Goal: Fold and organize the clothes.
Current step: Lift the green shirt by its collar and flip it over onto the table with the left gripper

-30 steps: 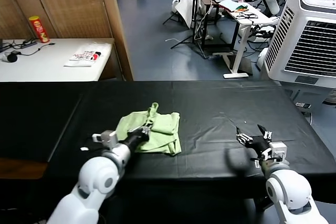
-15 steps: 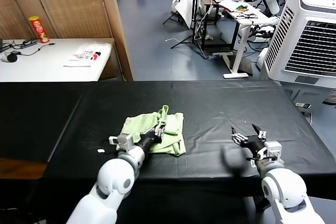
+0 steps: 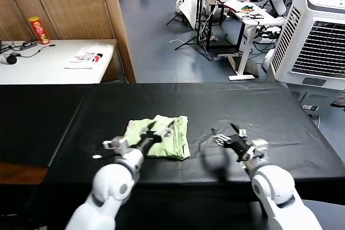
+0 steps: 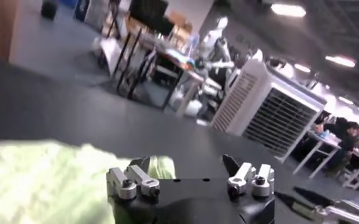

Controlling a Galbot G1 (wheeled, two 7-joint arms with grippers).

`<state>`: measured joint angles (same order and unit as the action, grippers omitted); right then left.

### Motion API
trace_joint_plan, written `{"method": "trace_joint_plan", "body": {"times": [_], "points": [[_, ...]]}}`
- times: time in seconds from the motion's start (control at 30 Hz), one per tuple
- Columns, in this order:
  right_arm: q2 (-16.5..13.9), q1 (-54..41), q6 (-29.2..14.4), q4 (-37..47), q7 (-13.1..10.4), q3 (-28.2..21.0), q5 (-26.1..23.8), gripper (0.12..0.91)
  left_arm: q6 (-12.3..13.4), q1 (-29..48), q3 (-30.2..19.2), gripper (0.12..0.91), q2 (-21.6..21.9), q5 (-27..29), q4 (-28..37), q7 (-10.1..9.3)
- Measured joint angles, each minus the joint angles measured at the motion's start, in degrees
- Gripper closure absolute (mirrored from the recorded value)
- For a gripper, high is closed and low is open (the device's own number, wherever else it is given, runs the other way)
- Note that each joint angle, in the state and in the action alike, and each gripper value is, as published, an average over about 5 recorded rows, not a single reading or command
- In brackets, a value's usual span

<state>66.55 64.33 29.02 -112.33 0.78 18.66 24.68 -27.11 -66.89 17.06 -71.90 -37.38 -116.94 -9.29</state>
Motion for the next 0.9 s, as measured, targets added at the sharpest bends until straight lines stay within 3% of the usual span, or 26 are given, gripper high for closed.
{"method": "trace_joint_plan", "body": {"times": [0.17, 0.43, 0.9], "points": [[2.48, -7.95, -0.57, 5.44, 0.04, -8.68, -3.74, 0.227, 0.8, -3.42, 5.41, 0.232, 2.87, 4.19, -1.51, -0.01], [7.53, -15.68, -0.45, 15.35, 0.91, -18.33, -13.0, 0.227, 2.05, -9.71, 12.09, 0.232, 2.12, 7.35, -1.59, 0.91], [9.49, -13.71, 2.82, 18.23, -3.54, -17.08, -27.98, 0.227, 2.51, -9.55, 13.77, 0.232, 1.52, 4.81, 1.19, 2.51]]}}
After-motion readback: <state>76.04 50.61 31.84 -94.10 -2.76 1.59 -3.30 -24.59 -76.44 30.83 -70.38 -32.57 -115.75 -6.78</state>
